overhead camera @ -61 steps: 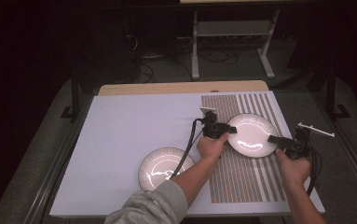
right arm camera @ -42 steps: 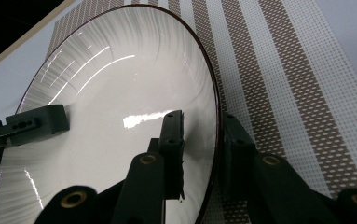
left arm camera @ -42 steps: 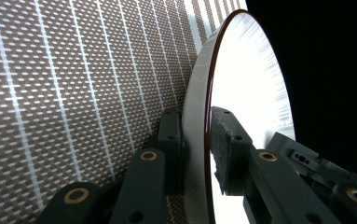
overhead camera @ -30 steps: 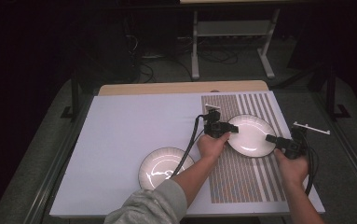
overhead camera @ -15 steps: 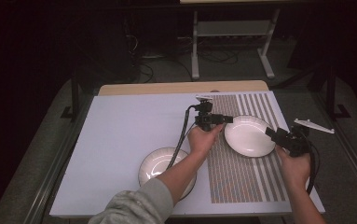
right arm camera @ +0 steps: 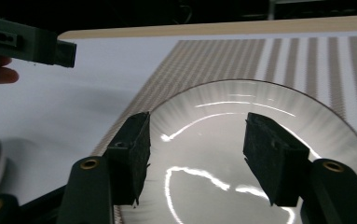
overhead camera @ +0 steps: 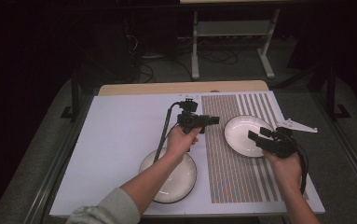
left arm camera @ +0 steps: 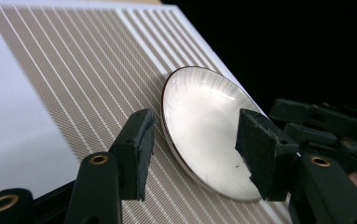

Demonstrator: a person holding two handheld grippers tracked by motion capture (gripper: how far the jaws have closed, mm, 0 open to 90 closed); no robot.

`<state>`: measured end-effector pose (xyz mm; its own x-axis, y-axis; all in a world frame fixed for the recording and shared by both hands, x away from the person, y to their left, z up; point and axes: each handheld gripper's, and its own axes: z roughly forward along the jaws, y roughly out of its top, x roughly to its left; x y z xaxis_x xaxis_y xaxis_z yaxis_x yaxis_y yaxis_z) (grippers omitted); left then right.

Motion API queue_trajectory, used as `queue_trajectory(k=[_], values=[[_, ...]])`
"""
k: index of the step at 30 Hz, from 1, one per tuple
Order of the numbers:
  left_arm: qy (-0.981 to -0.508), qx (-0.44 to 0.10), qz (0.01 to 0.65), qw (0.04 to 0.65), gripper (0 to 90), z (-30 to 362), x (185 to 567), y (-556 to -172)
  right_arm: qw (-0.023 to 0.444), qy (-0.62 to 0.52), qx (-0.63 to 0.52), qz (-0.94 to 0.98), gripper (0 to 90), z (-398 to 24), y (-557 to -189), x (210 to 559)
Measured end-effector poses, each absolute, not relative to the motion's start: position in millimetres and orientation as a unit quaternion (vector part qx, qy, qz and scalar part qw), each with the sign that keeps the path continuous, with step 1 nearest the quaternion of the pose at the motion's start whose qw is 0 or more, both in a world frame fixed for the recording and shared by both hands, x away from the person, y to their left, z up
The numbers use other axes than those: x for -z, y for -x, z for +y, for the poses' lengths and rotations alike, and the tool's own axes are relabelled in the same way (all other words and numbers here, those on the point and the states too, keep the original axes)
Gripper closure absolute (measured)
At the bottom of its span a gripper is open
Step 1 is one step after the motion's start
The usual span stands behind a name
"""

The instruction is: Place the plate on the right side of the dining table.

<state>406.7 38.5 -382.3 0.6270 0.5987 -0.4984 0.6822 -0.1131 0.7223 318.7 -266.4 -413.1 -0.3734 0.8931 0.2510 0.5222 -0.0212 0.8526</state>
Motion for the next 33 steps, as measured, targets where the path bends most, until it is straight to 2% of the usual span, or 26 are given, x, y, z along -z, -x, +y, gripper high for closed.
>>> queue_trajectory(k=[13, 18, 20, 25, 33], values=[[-0.769, 0.010, 0.342, 0.541, 43.2, 107.8, 362.0, -373.4, 0.160, -0.457, -0.519, 0.704, 33.9, -242.7, -306.8, 408.5], [-0.773, -0.012, 0.319, 0.549, 40.1, 134.4, 361.2, -360.0, 0.159, -0.431, -0.523, 0.718, 31.4, -234.2, -303.9, 408.7], [-0.770, -0.006, 0.316, 0.555, 38.6, 145.5, 361.8, -354.8, 0.153, -0.421, -0.527, 0.722, 30.6, -232.3, -303.2, 409.5], [-0.789, -0.030, 0.277, 0.547, 33.4, 174.5, 363.7, -335.4, 0.131, -0.400, -0.534, 0.733, 28.0, -229.0, -301.5, 412.2], [-0.792, -0.068, 0.269, 0.543, 31.5, 213.9, 368.1, -315.5, 0.148, -0.361, -0.528, 0.755, 25.6, -224.8, -296.9, 413.1]])
